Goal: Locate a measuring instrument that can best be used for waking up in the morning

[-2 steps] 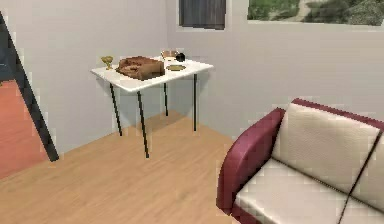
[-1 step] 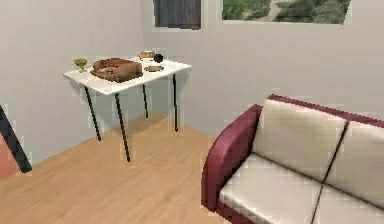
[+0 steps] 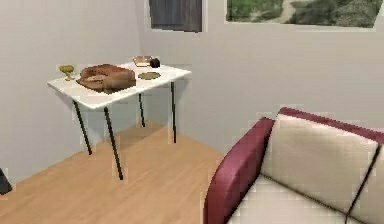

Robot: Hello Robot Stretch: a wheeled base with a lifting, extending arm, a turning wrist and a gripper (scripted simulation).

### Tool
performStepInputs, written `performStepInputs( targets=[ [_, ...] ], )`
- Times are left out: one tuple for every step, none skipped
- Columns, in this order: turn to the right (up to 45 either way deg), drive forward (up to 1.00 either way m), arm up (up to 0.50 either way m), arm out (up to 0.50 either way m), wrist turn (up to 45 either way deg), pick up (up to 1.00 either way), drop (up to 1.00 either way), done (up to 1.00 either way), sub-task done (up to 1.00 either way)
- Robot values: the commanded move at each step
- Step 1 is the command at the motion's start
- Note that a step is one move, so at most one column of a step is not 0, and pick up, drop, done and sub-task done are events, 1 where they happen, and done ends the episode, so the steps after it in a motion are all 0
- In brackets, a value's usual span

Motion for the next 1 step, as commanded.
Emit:
performStepInputs(
  targets=[
    [-45.0,0.00,0.00,0.00,0.0,0.00,0.00,0.00,0.00]
  ],
)
